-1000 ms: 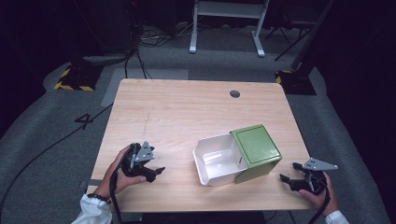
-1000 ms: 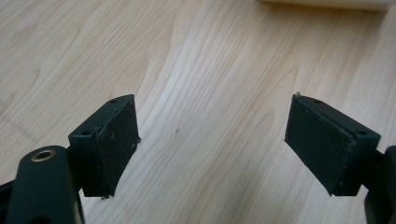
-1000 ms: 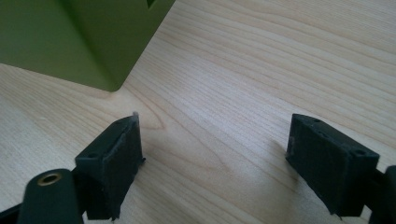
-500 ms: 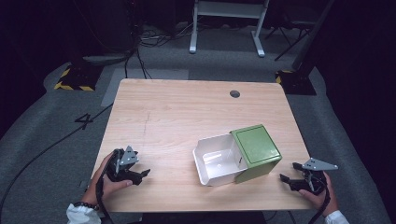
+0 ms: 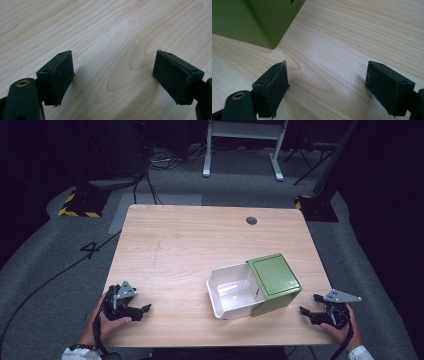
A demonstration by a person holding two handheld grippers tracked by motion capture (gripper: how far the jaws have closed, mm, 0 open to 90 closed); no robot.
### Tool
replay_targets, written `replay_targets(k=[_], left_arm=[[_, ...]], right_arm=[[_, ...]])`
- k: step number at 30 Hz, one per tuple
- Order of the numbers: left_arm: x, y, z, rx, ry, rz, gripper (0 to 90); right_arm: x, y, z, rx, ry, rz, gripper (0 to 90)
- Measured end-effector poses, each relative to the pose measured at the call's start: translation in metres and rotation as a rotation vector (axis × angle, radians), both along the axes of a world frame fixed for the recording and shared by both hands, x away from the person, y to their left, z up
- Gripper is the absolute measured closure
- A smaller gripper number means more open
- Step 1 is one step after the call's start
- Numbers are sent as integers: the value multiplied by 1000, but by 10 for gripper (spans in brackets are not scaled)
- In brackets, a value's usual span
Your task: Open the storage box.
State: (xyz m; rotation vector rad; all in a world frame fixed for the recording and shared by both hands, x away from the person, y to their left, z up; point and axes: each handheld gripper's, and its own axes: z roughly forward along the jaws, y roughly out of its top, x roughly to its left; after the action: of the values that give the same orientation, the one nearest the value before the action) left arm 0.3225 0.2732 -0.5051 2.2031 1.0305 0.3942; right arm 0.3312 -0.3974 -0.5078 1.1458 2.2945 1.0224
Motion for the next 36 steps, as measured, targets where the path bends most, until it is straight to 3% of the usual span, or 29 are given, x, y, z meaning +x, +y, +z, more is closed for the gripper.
replay_targets(k=[10, 36], left_arm=[[-1, 3, -2, -6, -23, 24, 155], [-2, 2, -2, -10, -18, 32, 155]], right_arm=[[0, 0, 0, 0, 0, 1, 182], [0, 0, 0, 0, 1, -1, 182]])
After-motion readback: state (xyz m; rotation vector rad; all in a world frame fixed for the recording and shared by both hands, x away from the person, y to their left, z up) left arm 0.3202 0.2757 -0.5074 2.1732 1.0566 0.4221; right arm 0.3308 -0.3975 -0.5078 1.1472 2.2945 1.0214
